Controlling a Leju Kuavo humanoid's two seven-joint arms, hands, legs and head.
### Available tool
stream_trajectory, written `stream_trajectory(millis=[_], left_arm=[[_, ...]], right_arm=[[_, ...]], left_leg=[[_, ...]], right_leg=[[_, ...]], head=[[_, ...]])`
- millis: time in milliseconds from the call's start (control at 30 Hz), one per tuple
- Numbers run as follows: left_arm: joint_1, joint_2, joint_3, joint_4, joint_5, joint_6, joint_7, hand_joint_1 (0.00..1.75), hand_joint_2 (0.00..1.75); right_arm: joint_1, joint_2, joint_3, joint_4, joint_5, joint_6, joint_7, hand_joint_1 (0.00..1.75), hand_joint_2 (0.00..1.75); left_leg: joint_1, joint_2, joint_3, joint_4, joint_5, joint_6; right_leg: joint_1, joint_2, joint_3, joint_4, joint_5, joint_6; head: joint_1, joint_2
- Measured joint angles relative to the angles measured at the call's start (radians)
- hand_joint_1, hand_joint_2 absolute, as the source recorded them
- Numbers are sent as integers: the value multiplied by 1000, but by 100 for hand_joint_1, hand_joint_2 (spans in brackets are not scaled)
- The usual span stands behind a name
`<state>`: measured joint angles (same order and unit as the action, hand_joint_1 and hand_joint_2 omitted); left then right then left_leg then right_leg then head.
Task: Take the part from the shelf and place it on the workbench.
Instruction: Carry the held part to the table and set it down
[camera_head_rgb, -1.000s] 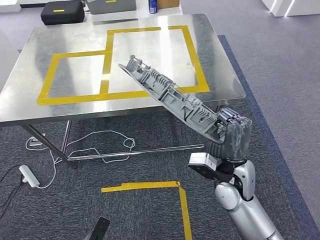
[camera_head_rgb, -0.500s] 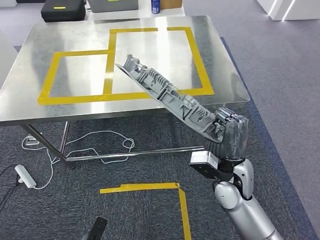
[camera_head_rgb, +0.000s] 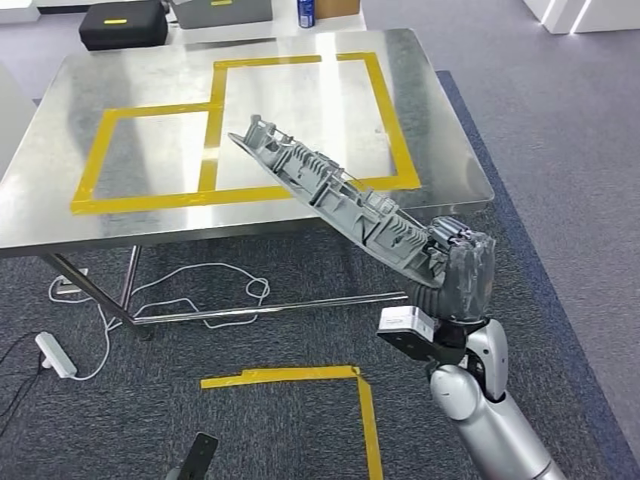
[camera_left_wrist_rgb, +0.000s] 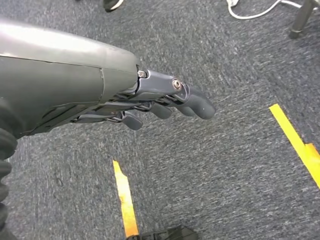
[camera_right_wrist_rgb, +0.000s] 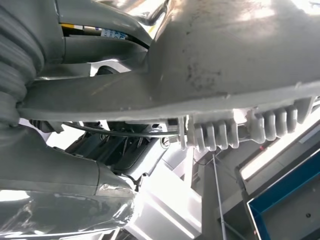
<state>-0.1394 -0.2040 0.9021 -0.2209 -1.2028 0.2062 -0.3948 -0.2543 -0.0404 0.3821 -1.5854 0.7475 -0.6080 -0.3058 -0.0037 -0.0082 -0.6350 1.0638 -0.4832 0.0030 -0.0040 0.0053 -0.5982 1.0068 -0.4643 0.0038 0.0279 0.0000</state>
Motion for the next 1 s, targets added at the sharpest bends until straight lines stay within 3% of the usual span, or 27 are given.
stream_trajectory(millis=[100,133,167,200,267,300,367,467,533,600,633,667,700,800,867,933,1000], left_arm=[[2,1,0,0,0,0,0,0,175],[3,1,0,0,0,0,0,0,175],[4,1,0,0,0,0,0,0,175],[5,1,0,0,0,0,0,0,175],[5,2,0,0,0,0,0,0,175],[4,2,0,0,0,1,0,0,175],[3,2,0,0,1,1,0,0,175],[4,2,0,0,5,3,0,0,175],[3,2,0,0,9,4,0,0,175],[2,2,0,0,10,5,0,0,175],[3,2,0,0,11,5,0,0,175],[4,2,0,0,11,5,0,0,175],[4,3,0,0,12,5,0,0,175],[5,2,-1,0,12,5,0,0,175],[5,2,-1,0,13,5,0,0,175],[7,2,-1,0,13,4,0,0,175],[7,2,-1,0,14,4,0,0,175]], right_arm=[[2,0,0,0,3,-1,0,175,175],[4,0,0,1,3,-1,0,175,175],[6,0,0,1,3,-1,0,175,175],[8,0,0,1,2,-1,1,175,175],[9,0,0,0,1,-1,1,175,175],[9,0,0,0,0,-1,1,175,175],[8,0,0,0,-3,-2,1,175,175],[9,0,0,0,-30,4,4,175,175],[8,0,0,0,-75,20,2,175,175],[9,0,0,0,-120,37,-4,175,175],[12,0,0,0,-132,42,-7,175,175],[13,0,0,0,-137,45,-9,175,175],[14,0,0,0,-140,48,-12,175,175],[12,0,0,-5,-154,63,-23,175,175],[10,0,0,-9,-173,83,-28,175,175],[10,-2,-1,-10,-200,110,-33,175,175],[10,-5,-3,-11,-223,136,-40,175,175]], left_leg=[[4,1,-80,175,-86,-10],[4,1,-101,217,-95,-12],[5,1,-108,227,-86,-12],[5,1,-97,200,-59,-12],[5,1,-40,81,11,-6],[4,1,-11,22,30,-2],[2,0,14,-33,35,5],[4,0,19,-46,35,20],[7,1,23,-51,36,30],[6,1,24,-51,33,36],[6,1,24,-51,32,37],[6,1,25,-50,32,38],[6,1,27,-50,31,38],[3,-1,32,-47,25,30],[-1,-2,31,-45,23,22],[-1,-1,29,-44,23,14],[0,0,21,-23,2,5]], right_leg=[[0,-2,4,-1,-2,-8],[1,-1,4,-1,-3,-9],[1,-1,6,-1,-4,-9],[1,0,8,0,-5,-9],[2,2,13,0,-9,-5],[4,2,14,1,-11,-2],[6,3,12,3,-14,7],[4,1,3,11,-24,22],[2,0,-34,84,-65,30],[1,0,-100,219,-123,36],[0,0,-129,270,-137,38],[0,0,-142,290,-134,40],[0,0,-134,269,-112,39],[1,-1,-36,73,-18,33],[3,-1,-1,9,-7,26],[2,1,4,4,-8,18],[0,0,8,-2,-5,7]], head=[[-3,0],[-3,0],[-3,0],[-3,0],[-3,0],[-3,0],[-2,0],[-2,0],[2,0],[5,0],[5,0],[5,0],[5,0],[5,0],[4,0],[3,0],[2,0]])
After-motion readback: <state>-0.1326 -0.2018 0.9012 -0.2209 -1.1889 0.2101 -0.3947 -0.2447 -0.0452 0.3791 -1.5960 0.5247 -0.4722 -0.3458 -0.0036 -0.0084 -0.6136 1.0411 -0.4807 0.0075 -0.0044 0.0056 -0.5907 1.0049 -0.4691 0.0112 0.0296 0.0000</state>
